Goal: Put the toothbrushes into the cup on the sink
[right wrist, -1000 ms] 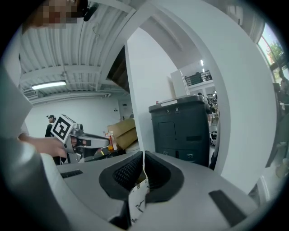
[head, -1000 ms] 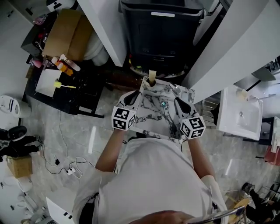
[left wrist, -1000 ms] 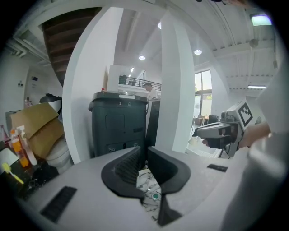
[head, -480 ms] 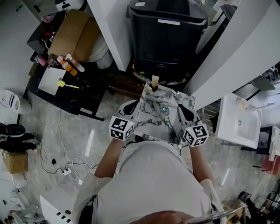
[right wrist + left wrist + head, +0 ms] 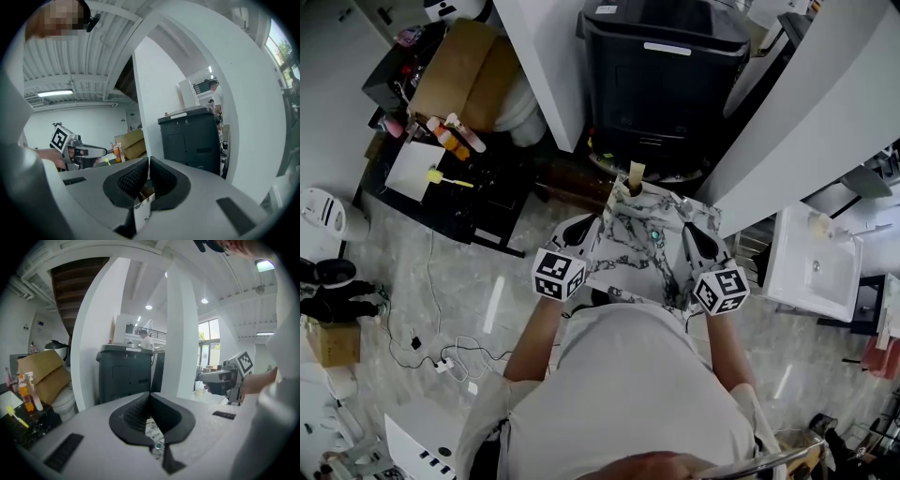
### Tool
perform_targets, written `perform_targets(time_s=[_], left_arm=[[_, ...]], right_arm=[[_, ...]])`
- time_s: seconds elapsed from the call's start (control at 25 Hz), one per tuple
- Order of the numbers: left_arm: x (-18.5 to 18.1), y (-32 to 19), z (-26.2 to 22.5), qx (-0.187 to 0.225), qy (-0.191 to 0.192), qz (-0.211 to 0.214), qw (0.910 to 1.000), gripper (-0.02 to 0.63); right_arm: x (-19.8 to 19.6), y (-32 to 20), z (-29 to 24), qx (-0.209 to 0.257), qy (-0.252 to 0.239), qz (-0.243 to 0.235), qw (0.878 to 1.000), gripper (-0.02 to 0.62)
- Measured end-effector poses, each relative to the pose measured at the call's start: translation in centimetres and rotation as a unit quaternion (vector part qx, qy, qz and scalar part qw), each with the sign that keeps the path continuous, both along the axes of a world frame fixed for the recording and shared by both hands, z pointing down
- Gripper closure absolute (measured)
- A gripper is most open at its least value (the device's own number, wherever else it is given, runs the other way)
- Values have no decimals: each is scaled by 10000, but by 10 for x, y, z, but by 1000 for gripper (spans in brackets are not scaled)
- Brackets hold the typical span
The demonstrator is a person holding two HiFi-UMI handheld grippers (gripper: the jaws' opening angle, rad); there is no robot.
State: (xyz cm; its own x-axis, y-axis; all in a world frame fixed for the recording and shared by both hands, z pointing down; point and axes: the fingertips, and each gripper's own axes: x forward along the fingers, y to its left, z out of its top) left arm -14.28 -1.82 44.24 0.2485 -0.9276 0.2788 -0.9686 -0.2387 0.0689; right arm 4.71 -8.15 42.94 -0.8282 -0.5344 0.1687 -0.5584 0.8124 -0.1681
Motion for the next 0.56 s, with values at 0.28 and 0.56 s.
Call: perform_targets(time_s=[0.28, 0.56], left_arm=[[-3, 0, 8, -83, 138, -35, 9999, 598], [-6, -3, 8, -86, 189, -47, 9998, 598]], right_arm=[[-4, 0, 4, -36, 48, -23, 10000, 558], [-7, -1, 5, -10, 70, -61, 10000, 558]])
